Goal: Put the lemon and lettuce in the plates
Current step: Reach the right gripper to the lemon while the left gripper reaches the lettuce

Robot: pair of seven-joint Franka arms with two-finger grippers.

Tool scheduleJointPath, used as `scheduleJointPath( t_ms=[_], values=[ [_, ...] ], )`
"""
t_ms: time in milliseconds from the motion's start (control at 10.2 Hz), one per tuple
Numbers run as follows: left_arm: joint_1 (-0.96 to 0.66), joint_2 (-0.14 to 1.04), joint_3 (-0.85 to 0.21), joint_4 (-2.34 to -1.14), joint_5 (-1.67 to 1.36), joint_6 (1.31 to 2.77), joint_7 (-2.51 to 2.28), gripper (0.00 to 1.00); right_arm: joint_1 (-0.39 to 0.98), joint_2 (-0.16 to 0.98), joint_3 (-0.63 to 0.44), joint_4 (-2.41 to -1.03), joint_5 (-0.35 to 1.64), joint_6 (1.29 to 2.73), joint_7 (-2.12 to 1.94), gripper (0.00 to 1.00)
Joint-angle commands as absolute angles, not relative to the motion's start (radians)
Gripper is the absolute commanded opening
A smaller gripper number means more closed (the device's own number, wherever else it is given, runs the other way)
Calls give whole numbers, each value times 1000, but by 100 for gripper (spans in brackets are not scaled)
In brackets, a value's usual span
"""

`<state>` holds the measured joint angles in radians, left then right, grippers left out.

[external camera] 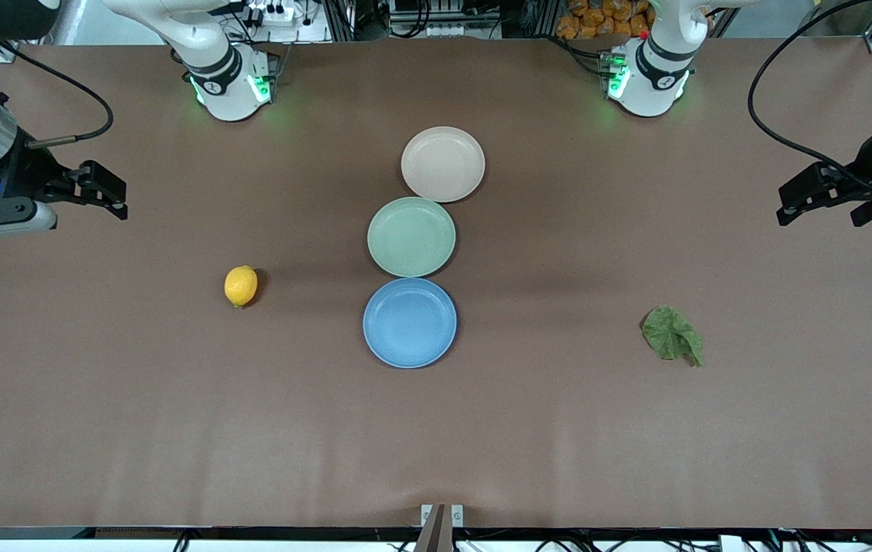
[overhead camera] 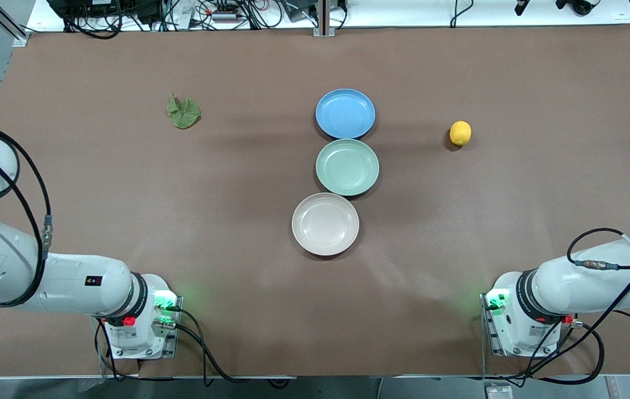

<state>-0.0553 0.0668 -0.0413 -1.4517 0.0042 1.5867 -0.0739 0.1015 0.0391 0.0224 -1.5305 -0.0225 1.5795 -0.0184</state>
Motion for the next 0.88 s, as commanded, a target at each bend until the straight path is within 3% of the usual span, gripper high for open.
scheduleJointPath(
  t_ms=[0, 295, 589, 786],
  values=[
    [-57, 48, -40, -1465, 26, 1572, -54, 100, 101, 40, 23, -1520, -11, 1569, -25, 100],
    [-43, 92, -38, -1479, 22, 1572, -20, 100, 103, 43, 23, -1526, -11, 1569, -17, 100],
    [-43, 142, -40, -1545, 17, 1585, 2, 100, 98, 127, 23, -1560, -11, 1629, -12, 100],
    [-41, 138, -38, -1680, 15, 1696, 0, 100, 80, 196, 23, -1633, -9, 1739, 29, 100]
  ],
)
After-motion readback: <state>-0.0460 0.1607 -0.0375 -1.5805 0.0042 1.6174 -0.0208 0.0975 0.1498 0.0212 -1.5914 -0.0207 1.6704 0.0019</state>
